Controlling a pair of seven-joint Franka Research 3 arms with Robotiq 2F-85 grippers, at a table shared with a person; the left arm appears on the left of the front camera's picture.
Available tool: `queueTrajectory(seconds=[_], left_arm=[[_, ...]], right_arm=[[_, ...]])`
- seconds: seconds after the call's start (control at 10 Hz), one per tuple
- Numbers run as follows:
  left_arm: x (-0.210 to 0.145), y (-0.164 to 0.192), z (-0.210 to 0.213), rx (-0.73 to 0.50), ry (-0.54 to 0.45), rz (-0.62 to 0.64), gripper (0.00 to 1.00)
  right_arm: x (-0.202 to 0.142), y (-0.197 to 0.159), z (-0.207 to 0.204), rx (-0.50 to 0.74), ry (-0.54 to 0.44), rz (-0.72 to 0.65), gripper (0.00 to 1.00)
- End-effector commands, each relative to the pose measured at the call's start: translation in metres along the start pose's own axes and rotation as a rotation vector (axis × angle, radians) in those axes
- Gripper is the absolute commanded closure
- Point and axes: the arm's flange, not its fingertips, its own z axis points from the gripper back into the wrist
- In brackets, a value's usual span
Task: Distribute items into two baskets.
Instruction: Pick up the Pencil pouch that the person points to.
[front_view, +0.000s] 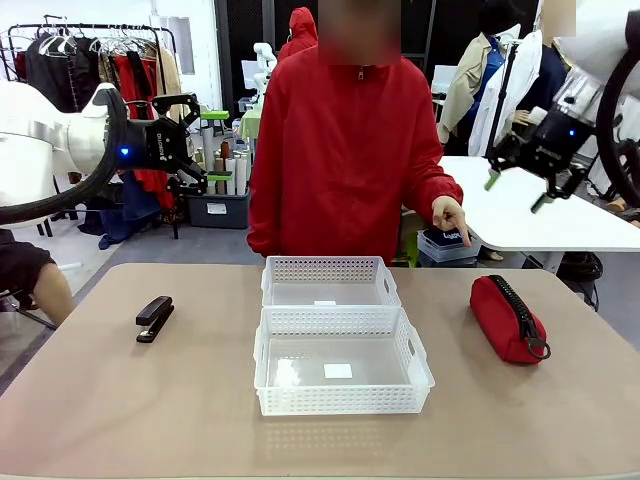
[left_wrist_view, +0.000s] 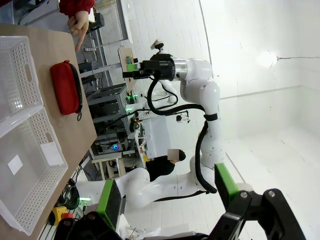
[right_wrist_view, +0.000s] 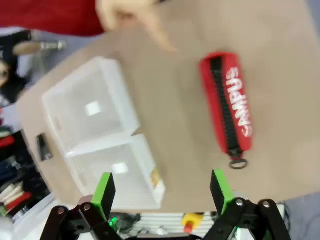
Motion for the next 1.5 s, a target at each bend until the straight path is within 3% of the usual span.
queueTrajectory(seconds=[0.0,0.2,0.3,0.8,1.0,1.2,1.4], left_arm=[[0.000,-0.003,0.001,-0.005,-0.003,0.003,0.00],[0.000,-0.003,0.001,-0.005,-0.003,0.003,0.00],[0.000,-0.003,0.001,-0.005,-0.003,0.003,0.00],[0.000,-0.003,0.001,-0.005,-0.003,0.003,0.00],[0.000,-0.003,0.001,-0.005,-0.003,0.003,0.00],[0.000,-0.003,0.001,-0.005,-0.003,0.003,0.00],[0.000,-0.003,0.001,-0.005,-0.003,0.003,0.00]], right_arm=[[0.007,-0.004,-0.020,-0.179,-0.008,-0.063,0.00],[0.015,-0.017,-0.041,-0.251,0.015,-0.087,0.00],[0.020,-0.020,-0.043,-0.199,0.017,-0.084,0.00],[0.018,-0.026,-0.041,-0.228,0.006,-0.068,0.00],[0.024,-0.030,-0.079,-0.324,0.102,0.036,0.00],[0.025,-0.039,-0.102,-0.343,0.176,0.073,0.00],[0.026,-0.053,-0.128,-0.363,0.189,0.127,0.00]])
